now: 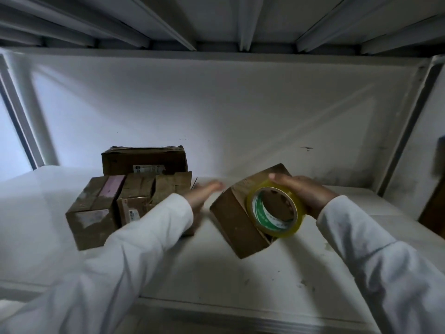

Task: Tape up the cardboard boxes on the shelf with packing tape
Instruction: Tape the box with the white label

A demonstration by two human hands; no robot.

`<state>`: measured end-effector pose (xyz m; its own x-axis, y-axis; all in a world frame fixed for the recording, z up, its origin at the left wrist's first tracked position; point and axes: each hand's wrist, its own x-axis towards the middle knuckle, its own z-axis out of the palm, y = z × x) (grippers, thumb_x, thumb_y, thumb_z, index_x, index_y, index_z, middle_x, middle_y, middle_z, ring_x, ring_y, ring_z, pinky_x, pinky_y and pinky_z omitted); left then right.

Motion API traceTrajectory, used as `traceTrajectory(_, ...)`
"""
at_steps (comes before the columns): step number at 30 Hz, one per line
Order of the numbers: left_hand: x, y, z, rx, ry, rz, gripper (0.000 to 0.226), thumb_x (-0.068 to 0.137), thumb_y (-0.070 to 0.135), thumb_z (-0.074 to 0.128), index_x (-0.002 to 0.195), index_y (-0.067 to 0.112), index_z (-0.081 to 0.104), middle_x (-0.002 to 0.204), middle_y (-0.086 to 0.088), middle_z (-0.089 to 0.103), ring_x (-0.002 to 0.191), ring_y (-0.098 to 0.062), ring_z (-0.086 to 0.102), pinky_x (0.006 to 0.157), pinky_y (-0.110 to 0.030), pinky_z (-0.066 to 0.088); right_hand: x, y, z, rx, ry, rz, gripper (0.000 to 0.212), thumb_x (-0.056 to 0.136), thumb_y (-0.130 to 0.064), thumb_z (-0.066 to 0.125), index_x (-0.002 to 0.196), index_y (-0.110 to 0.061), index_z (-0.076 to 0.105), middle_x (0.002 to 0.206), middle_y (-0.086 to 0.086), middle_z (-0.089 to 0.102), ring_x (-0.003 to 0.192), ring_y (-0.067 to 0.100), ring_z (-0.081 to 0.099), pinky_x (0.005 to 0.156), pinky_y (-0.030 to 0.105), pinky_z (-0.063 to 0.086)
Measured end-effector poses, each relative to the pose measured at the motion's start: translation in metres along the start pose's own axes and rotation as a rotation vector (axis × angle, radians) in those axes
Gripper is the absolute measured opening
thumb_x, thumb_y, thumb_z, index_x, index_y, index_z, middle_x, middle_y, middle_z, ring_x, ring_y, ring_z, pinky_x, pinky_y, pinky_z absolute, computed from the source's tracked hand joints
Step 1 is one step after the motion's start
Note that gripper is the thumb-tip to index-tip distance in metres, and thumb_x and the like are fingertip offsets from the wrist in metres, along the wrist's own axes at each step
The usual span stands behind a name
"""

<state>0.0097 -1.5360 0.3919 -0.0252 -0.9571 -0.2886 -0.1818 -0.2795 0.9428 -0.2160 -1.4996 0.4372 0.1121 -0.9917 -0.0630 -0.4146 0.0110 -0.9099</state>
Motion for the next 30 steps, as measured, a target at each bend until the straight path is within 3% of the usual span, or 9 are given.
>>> traceTrajectory(1, 0.006, 0.01, -0.003, -0.054, 0.114, 0.07, 0.074, 0.074, 0.059, 0.059, 0.133, 0.018, 0.041, 0.141, -0.01, 0.038, 0.124, -0.027, 0.041, 0.097, -0.04, 0.033, 0.003, -0.003, 0.001, -0.012, -0.017, 0.008, 0.04, 0.081, -0.054, 0.06, 0.092, -0.017, 0.07, 0.09, 0.007, 0.073, 0.085, 0.027, 0.069, 0.081, 0.036, 0.055)
traceTrajectory(3, 0.019, 0.03, 0.0, 0.013, 0.236, 0.143, 0.058, 0.09, 0.053, 0.043, 0.133, 0.013, 0.044, 0.139, -0.013, 0.045, 0.124, -0.029, 0.045, 0.103, -0.039, 0.035, 0.007, -0.01, 0.005, -0.031, -0.033, 0.015, 0.039, 0.08, -0.054, 0.061, 0.089, -0.018, 0.07, 0.086, 0.006, 0.073, 0.081, 0.026, 0.07, 0.076, 0.034, 0.055)
traceTrajectory(6, 0.028, 0.046, 0.016, 0.381, 0.102, 0.081, 0.065, 0.091, 0.061, 0.037, 0.128, 0.009, 0.051, 0.125, -0.013, 0.057, 0.109, -0.031, 0.056, 0.089, -0.033, 0.04, 0.012, -0.015, 0.008, -0.069, -0.059, 0.016, 0.046, 0.076, -0.058, 0.063, 0.094, -0.017, 0.071, 0.091, 0.007, 0.073, 0.084, 0.027, 0.07, 0.084, 0.037, 0.055)
traceTrajectory(10, 0.043, 0.043, 0.029, 0.839, 0.055, 0.009, 0.063, 0.095, 0.056, 0.033, 0.133, 0.01, 0.05, 0.134, -0.012, 0.053, 0.119, -0.032, 0.051, 0.105, -0.039, 0.038, 0.015, -0.006, 0.007, 0.03, -0.043, -0.039, 0.055, 0.068, -0.063, 0.06, 0.093, -0.016, 0.071, 0.078, 0.001, 0.074, 0.075, 0.019, 0.07, 0.072, 0.031, 0.055)
traceTrajectory(12, 0.05, 0.039, 0.026, 0.804, 0.071, -0.012, 0.052, 0.101, 0.042, 0.029, 0.133, 0.007, 0.05, 0.136, -0.015, 0.051, 0.123, -0.032, 0.049, 0.107, -0.039, 0.036, 0.018, 0.001, 0.012, 0.08, -0.014, -0.071, 0.058, 0.064, -0.068, 0.061, 0.092, -0.019, 0.072, 0.077, -0.001, 0.074, 0.075, 0.018, 0.07, 0.074, 0.032, 0.055)
traceTrajectory(15, 0.057, 0.028, 0.02, 0.716, 0.127, -0.015, 0.042, 0.104, 0.02, 0.023, 0.131, 0.001, 0.049, 0.137, -0.018, 0.049, 0.125, -0.031, 0.047, 0.104, -0.033, 0.035, 0.033, 0.006, 0.026, 0.029, 0.025, -0.093, 0.075, 0.055, -0.087, 0.054, 0.091, -0.025, 0.074, 0.087, 0.0, 0.074, 0.087, 0.023, 0.069, 0.092, 0.042, 0.05)
traceTrajectory(19, 0.071, 0.011, 0.014, 0.797, 0.15, -0.001, 0.039, 0.104, 0.011, 0.021, 0.134, 0.0, 0.045, 0.139, -0.019, 0.047, 0.128, -0.03, 0.045, 0.103, -0.03, 0.033, 0.05, -0.01, 0.046, 0.005, 0.022, -0.078, 0.055, 0.085, -0.065, 0.045, 0.092, -0.016, 0.068, 0.079, 0.002, 0.068, 0.075, 0.017, 0.064, 0.072, 0.027, 0.05)
traceTrajectory(25, 0.083, -0.001, 0.008, 0.786, 0.108, -0.016, 0.051, 0.102, 0.039, 0.028, 0.131, 0.003, 0.05, 0.133, -0.015, 0.053, 0.12, -0.034, 0.05, 0.098, -0.034, 0.037, 0.054, -0.051, 0.033, -0.266, -0.087, 0.115, 0.053, 0.085, -0.058, 0.055, 0.116, -0.016, 0.062, 0.114, 0.008, 0.065, 0.099, 0.028, 0.062, 0.093, 0.035, 0.047)
traceTrajectory(30, 0.084, 0.003, 0.006, 0.802, 0.057, -0.03, 0.068, 0.097, 0.058, 0.028, 0.13, 0.004, 0.053, 0.131, -0.018, 0.055, 0.117, -0.034, 0.053, 0.098, -0.037, 0.039, 0.025, -0.034, 0.005, -0.509, -0.254, 0.347, 0.036, 0.083, -0.05, 0.063, 0.104, -0.02, 0.062, 0.112, 0.005, 0.065, 0.105, 0.027, 0.062, 0.099, 0.039, 0.047)
